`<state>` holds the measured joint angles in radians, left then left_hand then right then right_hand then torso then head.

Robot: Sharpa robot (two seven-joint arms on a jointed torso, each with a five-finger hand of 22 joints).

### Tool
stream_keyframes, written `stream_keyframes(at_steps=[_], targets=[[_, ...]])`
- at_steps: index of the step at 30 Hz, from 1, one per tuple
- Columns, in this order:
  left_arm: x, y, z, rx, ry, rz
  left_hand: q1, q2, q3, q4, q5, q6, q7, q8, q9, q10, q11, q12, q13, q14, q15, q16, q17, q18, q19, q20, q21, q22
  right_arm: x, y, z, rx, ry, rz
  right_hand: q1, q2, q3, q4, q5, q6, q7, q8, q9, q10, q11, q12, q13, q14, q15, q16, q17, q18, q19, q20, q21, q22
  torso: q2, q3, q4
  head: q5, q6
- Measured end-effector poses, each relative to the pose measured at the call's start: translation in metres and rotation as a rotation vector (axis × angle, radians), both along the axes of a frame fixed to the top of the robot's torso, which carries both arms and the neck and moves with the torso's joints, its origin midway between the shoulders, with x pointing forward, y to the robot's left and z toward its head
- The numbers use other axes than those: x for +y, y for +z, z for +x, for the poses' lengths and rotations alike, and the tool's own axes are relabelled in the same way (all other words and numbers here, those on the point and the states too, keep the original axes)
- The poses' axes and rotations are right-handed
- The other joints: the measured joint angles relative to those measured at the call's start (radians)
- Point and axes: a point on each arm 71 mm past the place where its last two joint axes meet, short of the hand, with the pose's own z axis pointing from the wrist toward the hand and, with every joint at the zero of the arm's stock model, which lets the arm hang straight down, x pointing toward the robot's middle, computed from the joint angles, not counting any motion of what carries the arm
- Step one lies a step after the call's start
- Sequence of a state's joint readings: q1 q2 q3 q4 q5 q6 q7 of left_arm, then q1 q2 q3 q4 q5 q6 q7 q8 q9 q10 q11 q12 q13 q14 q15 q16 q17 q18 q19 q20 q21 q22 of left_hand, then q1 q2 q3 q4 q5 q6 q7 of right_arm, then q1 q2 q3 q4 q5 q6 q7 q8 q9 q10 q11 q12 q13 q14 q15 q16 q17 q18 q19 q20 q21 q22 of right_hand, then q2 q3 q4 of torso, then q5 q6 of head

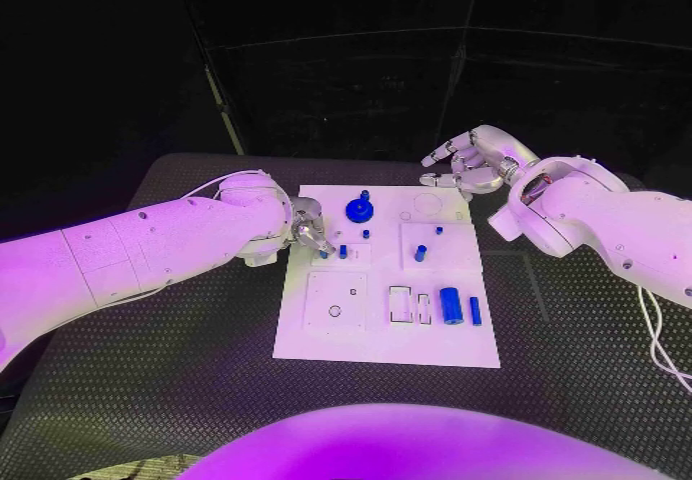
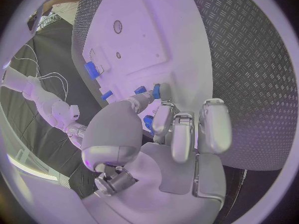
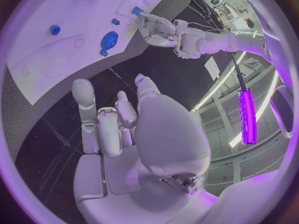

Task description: Assemble the parts on the task board

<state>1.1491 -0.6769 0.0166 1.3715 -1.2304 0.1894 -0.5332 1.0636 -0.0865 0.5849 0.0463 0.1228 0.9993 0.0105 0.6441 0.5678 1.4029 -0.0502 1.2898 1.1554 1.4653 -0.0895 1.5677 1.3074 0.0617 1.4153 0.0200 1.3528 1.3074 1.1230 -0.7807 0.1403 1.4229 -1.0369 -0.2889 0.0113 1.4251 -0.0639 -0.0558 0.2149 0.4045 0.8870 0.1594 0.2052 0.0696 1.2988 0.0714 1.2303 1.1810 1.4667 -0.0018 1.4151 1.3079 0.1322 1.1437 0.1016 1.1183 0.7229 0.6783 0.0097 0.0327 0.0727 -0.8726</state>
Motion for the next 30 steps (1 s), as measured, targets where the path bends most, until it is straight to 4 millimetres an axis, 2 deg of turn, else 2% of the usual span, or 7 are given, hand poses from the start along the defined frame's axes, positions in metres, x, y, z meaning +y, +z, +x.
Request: stream_keyframes(at_steps=[11, 15, 21, 30], targets=[[0.0009, -0.0006, 0.0008, 0.002, 0.0, 0.003, -0.008, 0.003, -0.057, 0.03, 0.001, 0.009, -0.001, 0.0, -0.022, 0.004, -0.004, 0.0, 0.001, 0.0, 0.0, 0.0, 0.0, 0.0, 0.003, -0.003, 0.0, 0.0, 0.0001, 0.0, 0.0001, 0.0, 0.0, 0.0, 0.0, 0.0, 0.0, 0.0, 0.0, 0.0, 0.0, 0.0, 0.0, 0.0, 0.0, 0.0, -0.001, 0.0, 0.0, 0.0, 0.0, 0.0, 0.0, 0.0, 0.0, 0.0, 0.0, -0.0002, 0.0006, 0.001, 0.0], [0.0023, -0.0018, 0.0012, 0.005, 0.003, 0.006, -0.036, -0.003, -0.107, 0.065, 0.002, 0.02, -0.001, 0.0, -0.033, 0.008, -0.009, 0.0, 0.002, 0.0, 0.0, 0.0, 0.0, 0.0, 0.003, -0.003, 0.0, 0.0, -0.0002, 0.0, 0.0, 0.0, 0.0, 0.0, 0.0, 0.0, 0.0, 0.0, 0.0, 0.0, 0.0, 0.0, 0.0, 0.0, 0.0, 0.0, -0.001, 0.0, 0.0, 0.0, 0.0, 0.0, 0.0, 0.0, 0.0, -0.001, 0.0, -0.0002, 0.0006, 0.001, 0.0], [0.0051, -0.0035, 0.0022, 0.007, 0.011, 0.012, -0.067, -0.008, -0.189, 0.121, 0.002, 0.027, -0.002, 0.004, -0.05, 0.005, -0.005, 0.0, 0.004, 0.0, 0.0, 0.0, 0.0, 0.0, 0.006, 0.0, 0.0, 0.0, -0.0004, 0.0, 0.0, 0.0, -0.001, 0.0, 0.0, 0.0, 0.0, 0.0, 0.0, 0.0, 0.0, 0.0, 0.0, -0.004, -0.004, 0.0, -0.002, 0.0, 0.0, 0.0, 0.0, 0.0, 0.0, 0.0, -0.004, -0.002, 0.0, -0.0002, 0.0006, 0.0, 0.0], [0.0056, -0.0038, 0.0026, 0.004, 0.014, 0.011, -0.067, -0.008, -0.253, 0.16, 0.002, 0.029, -0.003, 0.004, -0.065, 0.005, -0.005, 0.0, 0.003, 0.0, 0.0, 0.0, 0.0, 0.0, 0.006, 0.0, 0.0, 0.0, -0.0006, 0.0, -0.0001, 0.0, -0.001, 0.0, 0.0, 0.0, -0.005, 0.005, -0.006, -0.006, -0.001, 0.0, 0.0, -0.004, -0.004, 0.0, -0.003, 0.0, 0.0, 0.0, 0.0, 0.0, 0.0, 0.0, -0.004, -0.004, 0.0, -0.0002, 0.0004, -0.004, 0.0]])
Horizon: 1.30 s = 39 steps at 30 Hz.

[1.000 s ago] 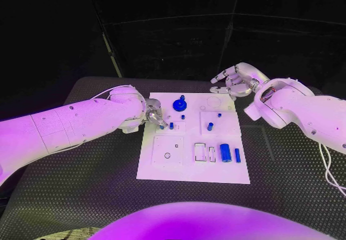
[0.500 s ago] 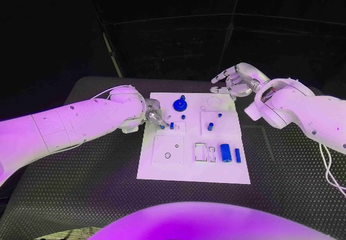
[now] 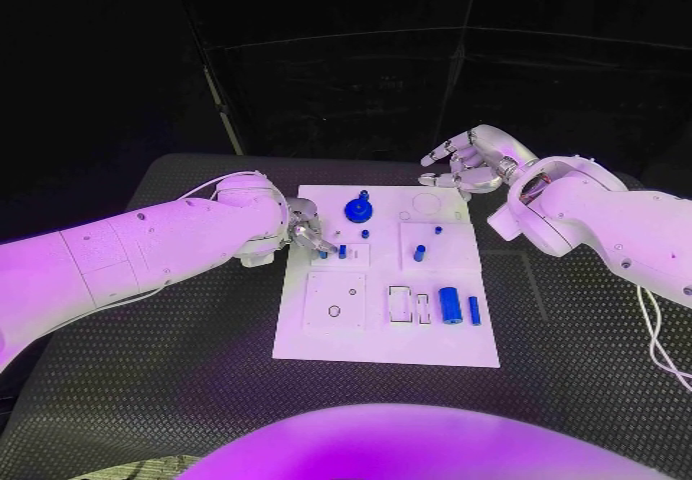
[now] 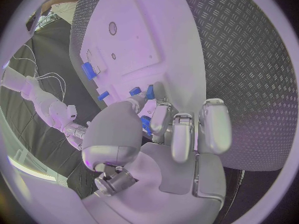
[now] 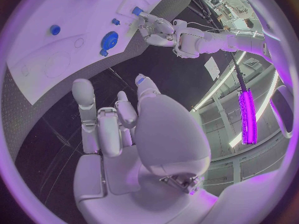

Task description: Assemble the parts on the task board

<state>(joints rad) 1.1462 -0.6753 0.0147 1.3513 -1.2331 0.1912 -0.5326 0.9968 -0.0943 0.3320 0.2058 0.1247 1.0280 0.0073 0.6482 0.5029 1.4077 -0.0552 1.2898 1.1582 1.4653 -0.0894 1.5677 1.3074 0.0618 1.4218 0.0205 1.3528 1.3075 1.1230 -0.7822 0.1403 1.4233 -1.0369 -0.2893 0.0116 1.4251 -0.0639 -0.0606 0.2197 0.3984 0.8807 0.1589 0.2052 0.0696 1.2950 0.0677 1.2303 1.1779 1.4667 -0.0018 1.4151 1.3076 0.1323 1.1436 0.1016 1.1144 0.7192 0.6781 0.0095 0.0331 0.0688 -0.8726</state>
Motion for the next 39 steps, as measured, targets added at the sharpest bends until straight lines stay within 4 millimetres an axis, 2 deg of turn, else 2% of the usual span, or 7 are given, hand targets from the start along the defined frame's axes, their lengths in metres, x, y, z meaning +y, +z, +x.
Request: stream_keyframes(at_steps=[12, 33, 36, 38, 39], targets=[[0.001, 0.0, -0.002, -0.016, 0.012, -0.011, -0.004, 0.004, -0.085, 0.058, 0.0, 0.002, 0.001, 0.008, -0.018, 0.0, 0.0, 0.0, -0.004, 0.0, 0.0, 0.0, 0.0, 0.0, 0.0, 0.0, -0.003, 0.0, 0.0, 0.0, 0.0, 0.0, 0.0, 0.0, 0.0, 0.0, 0.0, 0.0, 0.0, -0.001, 0.001, 0.0, 0.0, 0.0, 0.0, 0.0, 0.0, 0.0, 0.0, 0.0, 0.0, 0.0, 0.0, 0.0, 0.0, 0.0, 0.0, -0.0003, 0.0, -0.002, 0.0], [0.007, 0.016, -0.002, -0.064, 0.04, -0.058, 0.005, 0.012, -0.12, 0.076, 0.0, -0.003, 0.006, 0.011, -0.026, -0.007, 0.007, -0.008, -0.021, 0.0, 0.0, 0.0, 0.0, 0.0, 0.0, 0.0, -0.016, 0.0, -0.001, -0.001, 0.001, 0.0, -0.003, -0.001, 0.0, 0.0, 0.0, 0.0, 0.0, -0.001, 0.001, 0.0, 0.0, 0.0, 0.0, 0.0, 0.0, 0.0, 0.0, 0.0, 0.0, 0.0, 0.0, 0.0, 0.0, 0.0, 0.0, -0.0003, 0.0007, -0.003, 0.0], [0.008, 0.021, -0.002, -0.073, 0.044, -0.067, 0.012, 0.019, -0.138, 0.08, 0.0, -0.018, 0.015, 0.011, -0.031, -0.026, 0.011, -0.032, -0.049, 0.0, 0.0, 0.0, 0.0, 0.0, -0.009, 0.0, -0.034, 0.0, -0.001, -0.001, 0.001, 0.0, -0.004, -0.001, 0.0, 0.0, 0.0, 0.0, 0.0, -0.001, 0.001, 0.0, 0.0, 0.0, 0.0, 0.0, 0.0, 0.0, 0.0, 0.0, 0.0, 0.0, 0.0, 0.0, 0.0, 0.0, 0.0, -0.0003, 0.0007, -0.004, 0.0], [0.009, 0.025, -0.001, -0.084, 0.05, -0.077, 0.023, 0.027, -0.153, 0.081, 0.0, -0.036, 0.02, 0.011, -0.037, -0.054, 0.015, -0.065, -0.094, 0.0, 0.0, 0.0, 0.0, 0.0, -0.031, 0.001, -0.065, 0.0, -0.001, -0.001, 0.001, 0.0, -0.004, -0.001, 0.0, 0.0, 0.0, 0.0, 0.0, -0.001, 0.001, 0.0, 0.0, 0.0, 0.0, 0.0, 0.0, 0.0, 0.0, 0.0, 0.0, 0.0, 0.0, 0.0, 0.0, 0.0, 0.0, -0.0003, 0.0007, -0.006, 0.0], [0.009, 0.027, 0.0, -0.09, 0.053, -0.083, 0.034, 0.027, -0.161, 0.081, 0.0, -0.05, 0.024, 0.011, -0.04, -0.077, 0.019, -0.092, -0.129, 0.0, 0.0, 0.0, 0.0, 0.011, -0.049, 0.004, -0.092, -0.009, -0.001, -0.001, 0.001, 0.0, -0.004, -0.001, 0.0, 0.0, 0.0, 0.0, 0.0, -0.001, 0.001, 0.0, 0.0, 0.0, 0.0, 0.0, 0.0, 0.0, 0.0, 0.0, 0.0, 0.0, 0.0, 0.0, 0.0, 0.0, 0.0, -0.0004, 0.0007, -0.006, 0.0]])
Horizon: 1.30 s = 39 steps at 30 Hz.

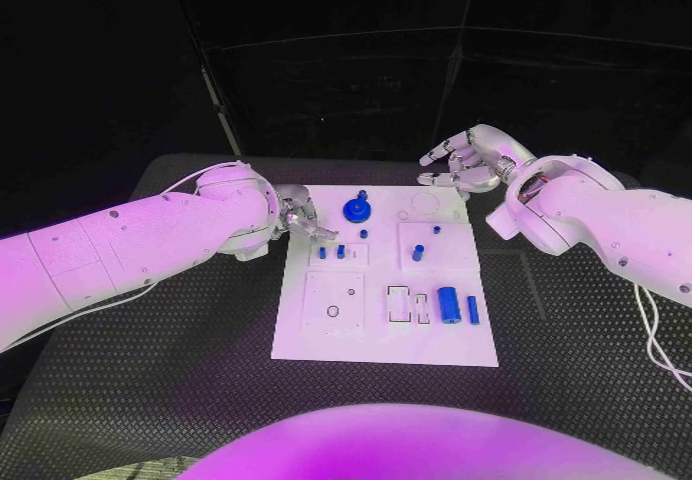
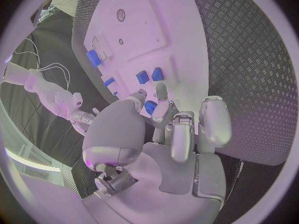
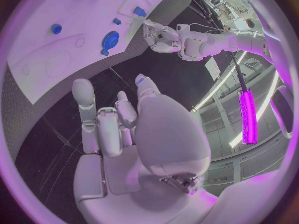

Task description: Assemble the parts on the task board

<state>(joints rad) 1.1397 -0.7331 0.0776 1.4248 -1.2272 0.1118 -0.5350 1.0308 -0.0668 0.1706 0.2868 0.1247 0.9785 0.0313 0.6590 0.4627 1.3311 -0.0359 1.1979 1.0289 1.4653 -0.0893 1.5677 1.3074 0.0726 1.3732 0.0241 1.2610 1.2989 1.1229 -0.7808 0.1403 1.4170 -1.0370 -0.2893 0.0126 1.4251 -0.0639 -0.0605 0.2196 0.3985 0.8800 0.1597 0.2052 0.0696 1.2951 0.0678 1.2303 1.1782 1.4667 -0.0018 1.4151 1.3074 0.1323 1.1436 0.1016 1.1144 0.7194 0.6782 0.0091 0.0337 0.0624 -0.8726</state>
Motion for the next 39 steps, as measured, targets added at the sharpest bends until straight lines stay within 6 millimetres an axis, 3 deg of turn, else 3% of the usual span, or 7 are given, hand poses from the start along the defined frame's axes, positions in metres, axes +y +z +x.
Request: stream_keyframes(at_steps=[5, 9, 13, 18, 23, 31, 39], targets=[[-0.002, 0.012, 0.004, -0.041, 0.016, -0.068, 0.116, 0.006, -0.015, -0.008, 0.0, -0.127, 0.06, -0.059, -0.039, -0.283, 0.057, -0.294, -0.33, -0.04, 0.049, -0.235, -0.048, 0.084, -0.265, 0.033, -0.398, -0.295, 0.0, 0.0, 0.0, 0.0, 0.0, 0.0, 0.0, 0.0, 0.0, 0.0, 0.0, 0.0, 0.0, 0.0, 0.0, 0.0, 0.0, 0.0, 0.0, 0.0, 0.0, 0.0, 0.0, 0.0, 0.0, 0.0, 0.0, 0.0, 0.0, 0.0, -0.0006, -0.002, 0.0], [-0.015, 0.018, 0.011, -0.092, -0.007, -0.174, 0.281, -0.012, 0.021, -0.048, 0.003, -0.188, 0.107, -0.148, -0.112, -0.44, 0.115, -0.483, -0.473, -0.334, 0.099, -0.669, -0.442, 0.09, -0.41, 0.084, -0.608, -0.43, 0.001, 0.0, 0.0, -0.001, 0.0, 0.001, 0.0, 0.0, -0.001, 0.001, -0.002, 0.0, 0.0, 0.0, 0.0, 0.0, 0.0, 0.0, 0.0, 0.0, 0.0, -0.003, 0.0, 0.0, 0.0, 0.0, 0.0, 0.0, 0.0, 0.0003, -0.0012, -0.007, 0.0], [-0.034, 0.015, 0.014, -0.157, -0.07, -0.281, 0.426, -0.062, 0.089, -0.084, 0.003, -0.124, 0.123, -0.265, -0.216, -0.399, 0.129, -0.682, -0.678, -0.365, 0.121, -0.82, -0.594, 0.106, -0.405, 0.112, -0.725, -0.527, 0.002, 0.0, 0.001, -0.001, 0.002, 0.002, 0.0, 0.0, -0.003, 0.003, -0.006, 0.0, 0.0, 0.0, 0.0, 0.0, 0.0, 0.0, -0.002, 0.0, 0.0, -0.004, 0.0, 0.0, 0.0, 0.0, 0.0, 0.0, 0.002, 0.0002, -0.0017, -0.015, 0.0], [-0.05, 0.011, 0.018, -0.25, -0.162, -0.359, 0.458, -0.092, 0.11, -0.104, 0.003, -0.097, 0.109, -0.35, -0.272, -0.374, 0.134, -0.807, -0.793, -0.311, 0.119, -0.861, -0.652, 0.106, -0.355, 0.109, -0.745, -0.559, 0.003, 0.0, 0.001, -0.002, 0.006, 0.003, 0.0, 0.0, -0.003, 0.003, -0.006, 0.0, 0.0, 0.0, 0.0, 0.0, 0.0, 0.0, -0.002, 0.0, 0.0, -0.004, 0.0, 0.0, 0.0, 0.0, 0.0, -0.002, 0.002, -0.0002, -0.0019, -0.021, 0.0], [-0.061, 0.006, 0.02, -0.314, -0.266, -0.336, 0.448, -0.101, 0.079, -0.114, 0.003, -0.071, 0.103, -0.41, -0.306, -0.356, 0.134, -0.882, -0.859, -0.202, 0.108, -0.834, -0.665, 0.106, -0.269, 0.102, -0.733, -0.568, 0.005, 0.0, 0.001, -0.003, 0.009, 0.005, 0.0, 0.0, -0.003, 0.003, -0.006, 0.0, 0.0, 0.0, 0.0, 0.0, 0.0, 0.0, -0.002, 0.0, 0.0, -0.004, 0.0, 0.0, 0.0, 0.0, 0.0, -0.002, 0.002, 0.0001, -0.002, -0.026, 0.0], [-0.073, -0.001, 0.023, -0.371, -0.374, -0.235, 0.437, -0.099, 0.029, -0.128, 0.003, -0.03, 0.099, -0.481, -0.343, -0.324, 0.129, -0.947, -0.923, -0.006, 0.096, -0.351, -0.224, 0.082, -0.073, 0.085, -0.432, -0.337, 0.006, 0.0, 0.0, -0.004, 0.013, 0.007, 0.0, 0.0, -0.003, 0.003, -0.006, 0.0, 0.0, 0.0, 0.0, 0.0, 0.0, 0.0, -0.002, 0.0, 0.0, -0.004, 0.0, 0.0, 0.0, 0.0, 0.0, -0.002, 0.001, 0.0001, -0.002, -0.028, 0.0], [-0.079, -0.006, 0.026, -0.368, -0.424, -0.161, 0.437, -0.09, 0.017, -0.128, 0.003, -0.003, 0.099, -0.491, -0.351, -0.313, 0.123, -0.958, -0.94, -0.003, 0.097, -0.267, -0.14, 0.066, -0.02, 0.08, -0.286, -0.213, 0.007, 0.0, 0.0, -0.004, 0.015, 0.008, 0.0, 0.0, -0.003, 0.003, -0.006, 0.0, 0.0, 0.0, 0.0, 0.0, 0.0, 0.0, -0.001, 0.0, 0.0, -0.004, 0.0, 0.0, 0.0, 0.0, 0.0, -0.002, 0.0, 0.0005, -0.002, -0.031, 0.0]])
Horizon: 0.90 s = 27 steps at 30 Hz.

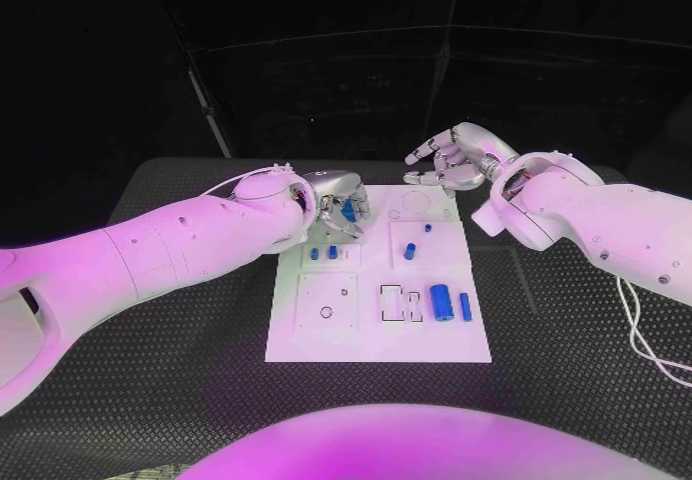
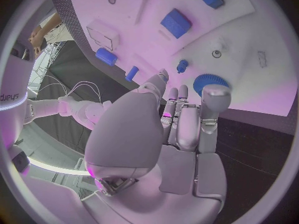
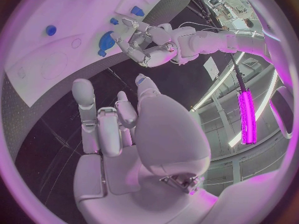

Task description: Assemble the parts on the task board

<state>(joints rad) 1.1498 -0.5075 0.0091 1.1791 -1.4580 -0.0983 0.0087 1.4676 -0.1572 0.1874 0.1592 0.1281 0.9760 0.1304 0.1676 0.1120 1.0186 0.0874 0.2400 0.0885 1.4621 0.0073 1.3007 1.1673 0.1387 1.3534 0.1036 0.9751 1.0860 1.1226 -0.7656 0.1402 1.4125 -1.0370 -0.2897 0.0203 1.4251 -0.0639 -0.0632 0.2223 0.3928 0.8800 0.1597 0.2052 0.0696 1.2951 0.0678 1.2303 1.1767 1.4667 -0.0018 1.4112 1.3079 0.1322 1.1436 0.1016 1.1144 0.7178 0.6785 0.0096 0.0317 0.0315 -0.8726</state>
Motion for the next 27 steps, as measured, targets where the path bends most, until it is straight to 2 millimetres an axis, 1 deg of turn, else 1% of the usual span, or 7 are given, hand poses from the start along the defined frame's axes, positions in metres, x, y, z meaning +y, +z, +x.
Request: stream_keyframes(at_steps=[4, 6, 7, 8, 19, 23, 27], targets=[[-0.001, -0.003, 0.001, 0.004, -0.008, 0.038, -0.001, 0.001, -0.002, -0.002, 0.0, 0.007, -0.007, -0.005, -0.001, 0.004, -0.004, 0.0, -0.002, 0.003, -0.003, 0.008, 0.005, 0.0, 0.007, 0.0, 0.022, 0.019, 0.0, 0.0, 0.0, 0.0, 0.0, 0.0, 0.0, 0.0, 0.0, 0.0, 0.0, 0.0, 0.0, 0.0, 0.0, 0.0, 0.0, 0.0, 0.0, 0.0, 0.0, 0.0, 0.0, 0.0, 0.0, 0.0, 0.0, 0.0, 0.0, 0.0001, 0.0001, -0.002, 0.0], [-0.001, -0.004, 0.001, 0.008, -0.01, 0.056, 0.001, 0.009, -0.002, -0.002, 0.0, 0.011, -0.004, -0.005, -0.001, 0.009, -0.002, 0.0, -0.003, 0.003, -0.003, 0.008, 0.005, 0.0, 0.007, 0.0, 0.023, 0.024, 0.0, 0.0, 0.0, 0.0, 0.0, 0.0, 0.0, 0.0, 0.0, 0.0, 0.0, 0.0, 0.0, 0.0, 0.0, 0.0, 0.0, 0.0, 0.0, 0.0, 0.0, 0.0, 0.0, 0.0, 0.0, 0.0, 0.0, 0.0, 0.0, 0.0002, 0.0001, -0.003, 0.0], [-0.002, -0.005, 0.001, 0.01, -0.01, 0.064, 0.001, 0.009, -0.002, -0.002, 0.0, 0.014, -0.007, -0.005, -0.001, 0.011, -0.004, 0.0, -0.003, 0.004, -0.004, 0.008, 0.005, -0.011, 0.009, -0.002, 0.028, 0.026, 0.0, 0.0, 0.0, 0.0, 0.0, 0.0, 0.0, 0.0, 0.0, 0.0, 0.0, 0.0, 0.0, 0.0, 0.0, 0.0, 0.0, 0.0, 0.0, 0.0, 0.0, 0.0, 0.0, 0.0, 0.0, 0.0, 0.0, 0.0, 0.0, 0.0002, 0.0006, -0.003, 0.0], [-0.002, -0.006, 0.002, 0.011, -0.01, 0.073, 0.003, 0.011, -0.002, -0.002, 0.0, 0.014, -0.007, -0.005, -0.001, 0.011, -0.004, 0.0, -0.003, 0.003, -0.004, 0.008, 0.005, -0.014, 0.01, -0.003, 0.03, 0.028, 0.0, 0.0, 0.0, 0.0, 0.0, 0.0, 0.0, 0.0, 0.0, 0.0, 0.0, 0.0, 0.0, 0.0, 0.0, 0.0, 0.0, 0.0, 0.0, 0.0, 0.0, 0.0, 0.0, 0.0, 0.0, 0.0, 0.0, 0.0, 0.0, 0.0002, 0.0007, -0.003, 0.0], [-0.004, -0.011, 0.003, 0.026, -0.011, 0.136, 0.017, 0.025, 0.002, -0.007, 0.0, 0.04, -0.01, -0.009, -0.003, 0.045, -0.005, 0.0, -0.006, 0.003, -0.004, 0.012, -0.002, -0.014, 0.017, -0.003, 0.057, 0.053, 0.001, 0.0, 0.0, 0.0, 0.002, 0.001, 0.0, 0.0, 0.0, 0.0, 0.0, 0.0, 0.0, 0.0, 0.0, 0.0, 0.0, 0.0, 0.0, 0.0, 0.0, 0.0, 0.0, 0.0, 0.0, 0.0, 0.0, 0.0, 0.0, 0.0002, 0.0013, -0.004, 0.0], [-0.004, -0.011, 0.004, 0.025, -0.01, 0.143, 0.024, 0.031, 0.015, -0.006, 0.0, 0.052, -0.013, -0.009, -0.003, 0.06, -0.012, 0.0, -0.007, 0.003, -0.004, 0.015, -0.001, -0.014, 0.02, -0.006, 0.07, 0.066, 0.001, 0.0, 0.0, 0.0, 0.002, 0.001, 0.0, 0.0, 0.0, 0.0, 0.0, 0.0, 0.0, 0.0, 0.0, 0.0, 0.0, 0.0, 0.0, 0.0, 0.0, 0.0, 0.0, 0.0, 0.0, 0.0, 0.0, 0.0, 0.0, 0.0, 0.0013, -0.005, 0.0], [-0.004, -0.012, 0.005, 0.023, -0.009, 0.147, 0.018, 0.037, 0.022, -0.001, 0.0, 0.061, -0.014, -0.012, -0.005, 0.077, -0.016, 0.0, -0.009, 0.003, -0.011, 0.011, -0.022, -0.014, 0.028, -0.007, 0.092, 0.084, 0.001, 0.0, 0.0, 0.0, 0.003, 0.001, 0.0, 0.0, 0.0, 0.0, 0.0, 0.0, 0.0, 0.0, 0.0, 0.0, 0.0, 0.0, 0.0, 0.0, 0.0, 0.0, 0.0, 0.0, 0.0, 0.0, 0.0, 0.0, 0.0, 0.0001, 0.0019, -0.005, 0.0]])
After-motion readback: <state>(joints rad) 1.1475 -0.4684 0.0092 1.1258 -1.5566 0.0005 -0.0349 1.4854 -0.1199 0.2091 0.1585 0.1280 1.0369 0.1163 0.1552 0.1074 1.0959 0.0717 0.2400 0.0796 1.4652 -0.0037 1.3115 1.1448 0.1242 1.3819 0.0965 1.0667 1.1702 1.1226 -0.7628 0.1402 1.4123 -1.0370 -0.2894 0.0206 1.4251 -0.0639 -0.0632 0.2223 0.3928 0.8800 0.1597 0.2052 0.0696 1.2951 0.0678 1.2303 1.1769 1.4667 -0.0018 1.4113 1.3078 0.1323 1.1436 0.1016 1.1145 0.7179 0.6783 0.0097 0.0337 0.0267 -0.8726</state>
